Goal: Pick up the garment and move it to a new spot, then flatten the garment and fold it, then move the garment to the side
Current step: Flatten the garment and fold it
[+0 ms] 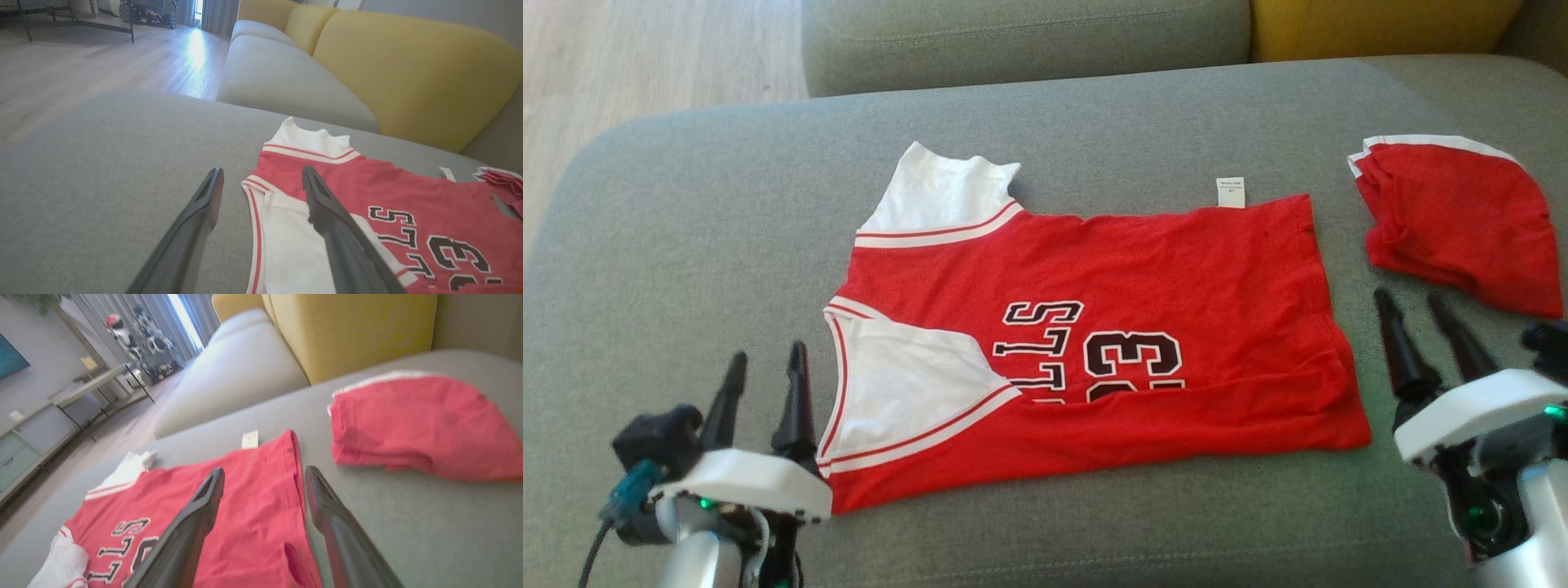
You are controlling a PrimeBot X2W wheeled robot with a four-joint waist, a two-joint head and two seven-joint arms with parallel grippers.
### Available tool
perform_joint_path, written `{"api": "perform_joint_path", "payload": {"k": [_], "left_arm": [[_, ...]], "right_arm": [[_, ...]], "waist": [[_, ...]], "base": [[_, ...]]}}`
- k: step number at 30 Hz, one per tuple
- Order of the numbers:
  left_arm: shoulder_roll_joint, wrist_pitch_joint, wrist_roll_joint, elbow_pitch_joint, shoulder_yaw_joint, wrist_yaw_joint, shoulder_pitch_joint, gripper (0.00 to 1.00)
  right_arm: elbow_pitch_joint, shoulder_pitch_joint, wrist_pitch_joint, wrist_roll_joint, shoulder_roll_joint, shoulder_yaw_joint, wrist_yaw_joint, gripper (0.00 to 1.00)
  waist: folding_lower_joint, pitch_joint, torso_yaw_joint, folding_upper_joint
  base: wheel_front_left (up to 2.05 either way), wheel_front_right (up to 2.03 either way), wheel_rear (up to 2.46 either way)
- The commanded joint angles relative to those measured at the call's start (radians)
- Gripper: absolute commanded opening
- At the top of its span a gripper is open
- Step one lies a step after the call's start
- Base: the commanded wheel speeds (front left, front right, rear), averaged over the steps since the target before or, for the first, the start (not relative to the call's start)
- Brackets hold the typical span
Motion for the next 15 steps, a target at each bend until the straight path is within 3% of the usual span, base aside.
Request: {"api": "perform_joint_path", "payload": {"k": [1, 7, 15], "left_arm": [[-0.002, -0.03, -0.008, -0.052, 0.052, 0.017, -0.058, 1.0], [-0.028, -0.068, -0.013, -0.104, 0.061, 0.031, -0.071, 1.0], [-0.047, -0.073, 0.014, -0.154, 0.053, -0.002, -0.09, 1.0]], "right_arm": [[-0.07, -0.018, -0.07, -0.009, 0.001, 0.002, -0.001, 1.0], [-0.111, -0.007, -0.217, -0.073, 0.008, 0.018, -0.001, 1.0], [-0.133, -0.01, -0.368, -0.175, 0.067, 0.042, -0.001, 1.0]], "waist": [[0.0, 0.002, -0.002, -0.0001], [0.0, 0.007, -0.006, -0.0001], [0.0, 0.051, -0.02, -0.0001]], "base": [[0.0, 0.0, 0.0], [0.0, 0.0, 0.0], [0.0, 0.0, 0.0]]}}
